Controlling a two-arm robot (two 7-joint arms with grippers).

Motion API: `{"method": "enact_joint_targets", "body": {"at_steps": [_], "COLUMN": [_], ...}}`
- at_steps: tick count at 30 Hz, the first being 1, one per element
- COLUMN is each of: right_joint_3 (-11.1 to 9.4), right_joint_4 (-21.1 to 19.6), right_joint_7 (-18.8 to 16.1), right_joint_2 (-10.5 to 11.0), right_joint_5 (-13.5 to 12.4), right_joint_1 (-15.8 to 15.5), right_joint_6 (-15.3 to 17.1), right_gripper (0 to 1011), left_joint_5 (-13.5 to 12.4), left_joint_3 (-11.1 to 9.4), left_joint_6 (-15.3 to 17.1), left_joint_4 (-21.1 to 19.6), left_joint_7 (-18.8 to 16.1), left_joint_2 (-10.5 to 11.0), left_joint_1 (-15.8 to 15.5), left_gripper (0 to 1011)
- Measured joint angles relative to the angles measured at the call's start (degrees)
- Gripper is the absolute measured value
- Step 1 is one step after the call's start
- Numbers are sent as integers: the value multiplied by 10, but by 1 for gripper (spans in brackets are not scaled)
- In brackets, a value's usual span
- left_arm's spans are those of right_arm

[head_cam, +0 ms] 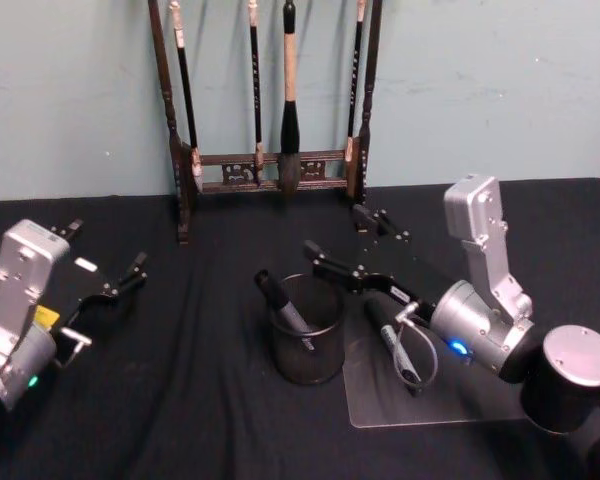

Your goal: Pick up the water-based marker from the table and place it into the pen holder.

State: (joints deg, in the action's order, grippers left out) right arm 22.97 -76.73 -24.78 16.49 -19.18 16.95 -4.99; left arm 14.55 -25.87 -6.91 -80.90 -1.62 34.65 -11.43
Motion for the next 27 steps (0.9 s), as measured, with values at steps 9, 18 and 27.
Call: {"method": "enact_joint_targets", "body": {"at_steps": [9, 18, 27], "right_joint_3": [-22, -40, -50], "right_joint_4": [-30, -68, -79], "right_joint_7": [31, 73, 107], "right_joint_2": [12, 15, 0], "right_joint_5": [6, 33, 60], "right_joint_1": [-31, -61, -69], "right_joint_6": [16, 38, 73], "right_gripper": [1000, 1002, 1000], "left_joint_5": [0, 0, 0], "left_joint_3": [0, 0, 0], "left_joint_6": [0, 0, 0], "left_joint_4": [0, 0, 0], "left_joint_7": [0, 0, 0], "left_joint_2": [0, 0, 0], "left_joint_1": [0, 0, 0], "left_gripper": [1009, 1009, 1008]}}
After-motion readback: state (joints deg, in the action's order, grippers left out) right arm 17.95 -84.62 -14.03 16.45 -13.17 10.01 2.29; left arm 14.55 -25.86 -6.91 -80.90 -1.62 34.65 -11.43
